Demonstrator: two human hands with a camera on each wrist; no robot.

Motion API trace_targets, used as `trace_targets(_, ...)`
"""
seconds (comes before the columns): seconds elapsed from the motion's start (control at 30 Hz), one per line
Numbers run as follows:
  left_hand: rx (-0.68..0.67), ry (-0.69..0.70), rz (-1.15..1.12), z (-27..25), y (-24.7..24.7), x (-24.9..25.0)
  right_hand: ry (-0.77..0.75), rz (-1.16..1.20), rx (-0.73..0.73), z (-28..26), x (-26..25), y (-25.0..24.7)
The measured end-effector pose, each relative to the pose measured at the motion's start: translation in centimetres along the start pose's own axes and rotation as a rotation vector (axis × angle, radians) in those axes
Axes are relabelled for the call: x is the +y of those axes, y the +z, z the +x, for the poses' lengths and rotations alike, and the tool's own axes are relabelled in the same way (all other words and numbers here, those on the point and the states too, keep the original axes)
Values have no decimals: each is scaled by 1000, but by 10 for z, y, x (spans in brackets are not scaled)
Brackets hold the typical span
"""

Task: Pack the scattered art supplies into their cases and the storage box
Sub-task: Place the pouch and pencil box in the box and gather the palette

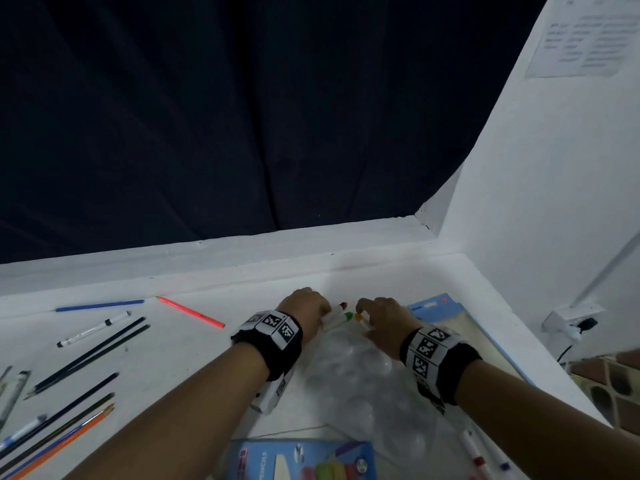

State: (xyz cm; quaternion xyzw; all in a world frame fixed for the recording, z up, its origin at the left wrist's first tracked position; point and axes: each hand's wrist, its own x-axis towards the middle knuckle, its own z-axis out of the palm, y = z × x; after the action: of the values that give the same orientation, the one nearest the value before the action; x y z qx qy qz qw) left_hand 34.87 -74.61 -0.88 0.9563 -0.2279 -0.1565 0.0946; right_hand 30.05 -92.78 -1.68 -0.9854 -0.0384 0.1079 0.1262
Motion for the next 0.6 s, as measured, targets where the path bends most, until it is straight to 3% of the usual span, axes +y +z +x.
trace_targets(0.13, 30, -9, -57, -10, -9, -5, 10, 45, -19, -8, -2, -8)
trace_targets(0.33, 221, -13, -341, -57, -41, -14, -3, 311, 122, -39, -16, -42)
trace_targets(0.43, 358, 18, -538, -99, -60, -18, -22, 492, 193, -62, -36, -59)
trace_targets(0.6, 438, 56, -886, -199, -69, -25, -103, 722, 230, -105, -82, -63)
